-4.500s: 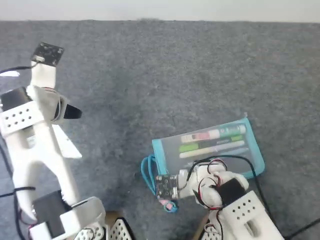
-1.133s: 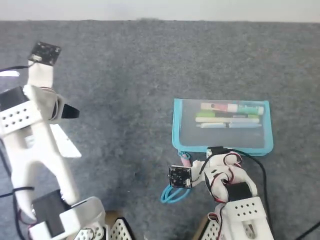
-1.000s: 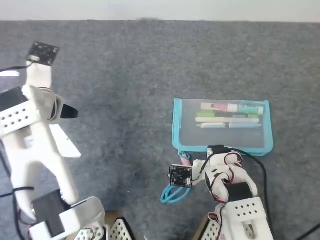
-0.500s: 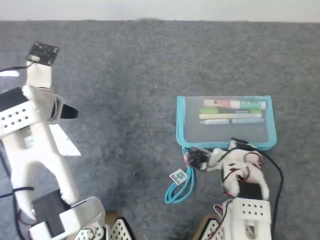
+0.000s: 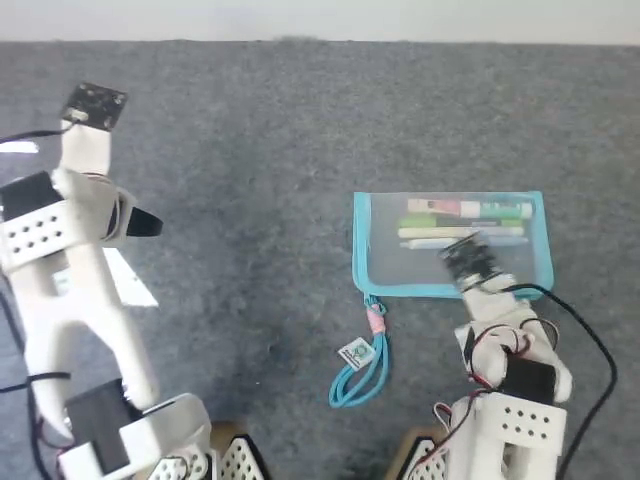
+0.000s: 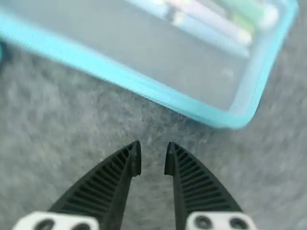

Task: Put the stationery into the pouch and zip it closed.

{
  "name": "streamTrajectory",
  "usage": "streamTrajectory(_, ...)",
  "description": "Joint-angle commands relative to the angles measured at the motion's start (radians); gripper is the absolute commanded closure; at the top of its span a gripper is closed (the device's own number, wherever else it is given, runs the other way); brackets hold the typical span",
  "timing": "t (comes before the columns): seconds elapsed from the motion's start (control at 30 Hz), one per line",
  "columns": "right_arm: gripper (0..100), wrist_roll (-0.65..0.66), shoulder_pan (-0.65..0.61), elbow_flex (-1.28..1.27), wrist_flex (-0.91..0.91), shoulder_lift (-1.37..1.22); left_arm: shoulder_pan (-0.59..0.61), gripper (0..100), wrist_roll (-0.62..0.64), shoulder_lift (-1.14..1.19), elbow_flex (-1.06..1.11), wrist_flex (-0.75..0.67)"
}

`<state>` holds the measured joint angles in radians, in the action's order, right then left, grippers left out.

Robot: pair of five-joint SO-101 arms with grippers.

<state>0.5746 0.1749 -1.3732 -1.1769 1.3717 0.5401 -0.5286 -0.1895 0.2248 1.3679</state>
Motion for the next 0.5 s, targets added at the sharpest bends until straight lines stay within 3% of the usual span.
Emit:
streamTrajectory(0.0,90.5,-0.072,0.024,0.054,0.01,0.002,-0.005,67,-0.009,-0.005,-0.019,0.009)
streamTrajectory(0.13,90.1,-0.054,0.016,0.08,0.013,-0.064,-0.009,67,-0.009,-0.005,0.022,0.009)
streamTrajectory(0.27,90.5,-0.101,-0.045,0.258,0.012,-0.364,-0.009,67,-0.009,-0.005,0.073,0.0)
streamTrajectory(0.33,90.5,-0.235,-0.082,0.396,0.012,-0.561,-0.009,67,-0.009,-0.005,0.087,0.002)
streamTrajectory(0.47,90.4,-0.655,-0.183,0.608,0.018,-0.88,-0.006,67,-0.005,-0.005,0.088,0.011)
